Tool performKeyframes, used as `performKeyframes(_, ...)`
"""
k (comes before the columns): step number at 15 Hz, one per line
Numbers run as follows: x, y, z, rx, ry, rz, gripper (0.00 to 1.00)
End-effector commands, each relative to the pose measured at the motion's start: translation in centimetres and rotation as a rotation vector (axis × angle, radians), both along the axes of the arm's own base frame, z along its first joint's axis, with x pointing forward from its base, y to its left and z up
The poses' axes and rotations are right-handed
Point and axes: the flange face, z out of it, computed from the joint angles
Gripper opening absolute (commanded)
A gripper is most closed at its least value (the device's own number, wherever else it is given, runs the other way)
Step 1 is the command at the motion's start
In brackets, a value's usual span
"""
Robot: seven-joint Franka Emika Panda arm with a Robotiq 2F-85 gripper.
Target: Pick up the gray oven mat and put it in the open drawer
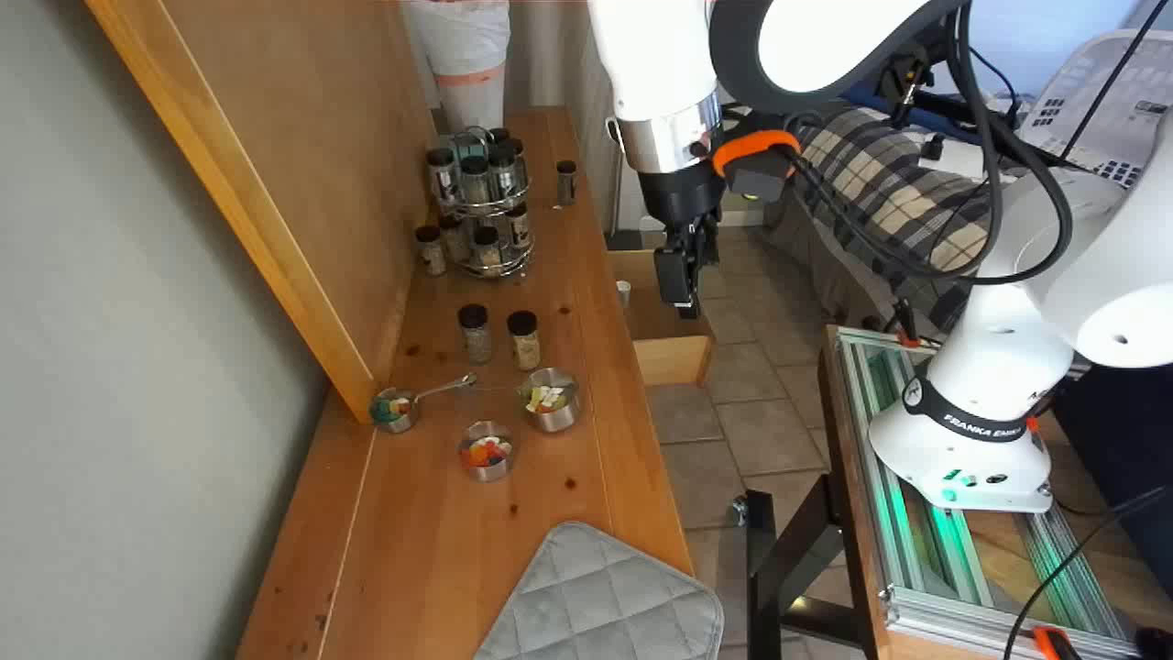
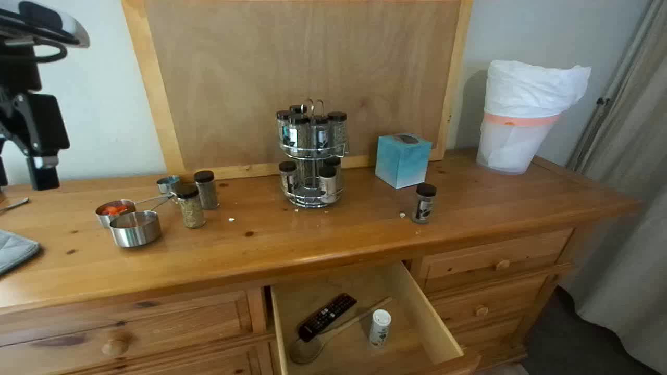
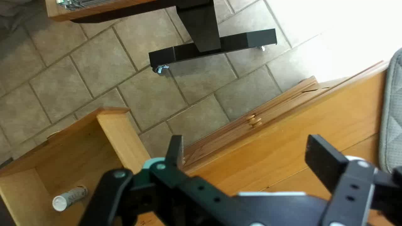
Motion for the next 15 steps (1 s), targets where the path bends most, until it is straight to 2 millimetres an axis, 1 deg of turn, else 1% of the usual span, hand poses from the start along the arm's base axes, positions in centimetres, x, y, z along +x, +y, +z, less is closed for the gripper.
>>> performKeyframes(1, 0.0, 0.0, 0.0, 0.000, 0.000, 0.000, 1.00)
performKeyframes(7, 0.0, 0.0, 0.0, 0.000, 0.001, 0.000, 1.00)
performKeyframes(8, 0.1, 0.2, -0.1, -0.003, 0.002, 0.025, 1.00)
performKeyframes(9, 0.6, 1.4, -0.9, 0.006, 0.014, 0.153, 1.00)
performKeyframes(11, 1.2, 3.5, -1.9, 0.040, -0.002, 0.246, 1.00)
performKeyframes(12, 1.6, 4.8, -3.0, 0.060, -0.007, 0.296, 1.00)
performKeyframes(15, 2.3, 7.9, -5.9, 0.096, -0.026, 0.459, 1.00)
